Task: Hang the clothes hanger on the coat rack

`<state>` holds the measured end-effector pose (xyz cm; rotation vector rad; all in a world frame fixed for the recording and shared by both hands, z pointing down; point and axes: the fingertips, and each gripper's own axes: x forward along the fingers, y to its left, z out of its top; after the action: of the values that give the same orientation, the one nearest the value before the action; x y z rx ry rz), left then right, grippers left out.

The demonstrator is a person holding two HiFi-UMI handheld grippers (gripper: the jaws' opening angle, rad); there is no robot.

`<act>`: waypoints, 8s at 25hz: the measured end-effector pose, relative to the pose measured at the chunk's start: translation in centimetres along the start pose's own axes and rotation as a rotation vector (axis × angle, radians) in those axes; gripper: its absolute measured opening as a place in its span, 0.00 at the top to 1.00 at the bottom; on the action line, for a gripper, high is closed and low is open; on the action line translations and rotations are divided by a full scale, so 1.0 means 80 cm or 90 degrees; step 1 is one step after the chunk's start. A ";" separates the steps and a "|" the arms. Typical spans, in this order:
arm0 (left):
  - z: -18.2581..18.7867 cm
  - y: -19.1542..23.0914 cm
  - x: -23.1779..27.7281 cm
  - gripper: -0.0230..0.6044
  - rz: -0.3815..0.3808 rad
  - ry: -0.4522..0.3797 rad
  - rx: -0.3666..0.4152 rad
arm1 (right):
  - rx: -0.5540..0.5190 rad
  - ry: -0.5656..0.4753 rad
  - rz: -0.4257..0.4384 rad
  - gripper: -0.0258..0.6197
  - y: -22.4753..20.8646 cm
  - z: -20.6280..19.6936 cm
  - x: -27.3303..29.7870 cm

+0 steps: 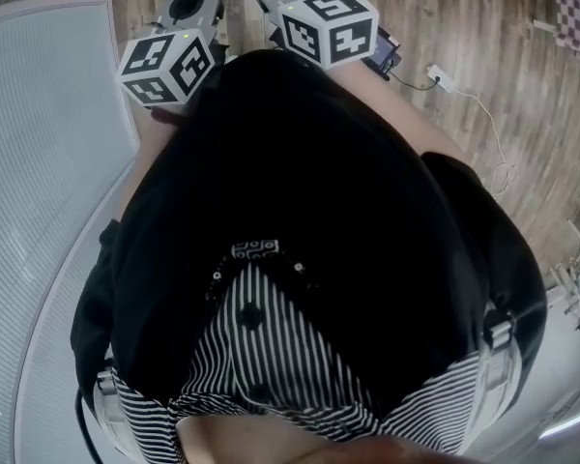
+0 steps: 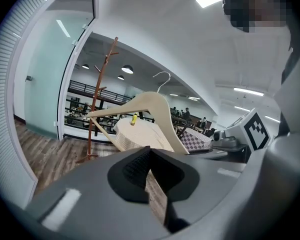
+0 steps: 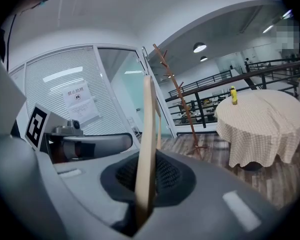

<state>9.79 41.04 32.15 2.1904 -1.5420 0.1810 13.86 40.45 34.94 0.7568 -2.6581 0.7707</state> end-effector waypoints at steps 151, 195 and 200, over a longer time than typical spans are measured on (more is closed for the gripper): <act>0.329 0.429 0.720 0.96 -0.089 0.047 0.012 | 0.003 0.047 -0.019 0.92 -0.545 0.425 0.564; 0.422 0.640 0.776 0.96 -0.254 0.026 0.066 | -0.021 0.025 -0.197 0.92 -0.570 0.514 0.769; 0.430 0.658 0.758 0.96 -0.249 0.027 0.038 | -0.033 0.045 -0.224 0.92 -0.554 0.517 0.760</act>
<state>-21.53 -40.23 38.34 2.4667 -1.0701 0.1483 -16.52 -39.42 43.10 1.1195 -2.3783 0.6182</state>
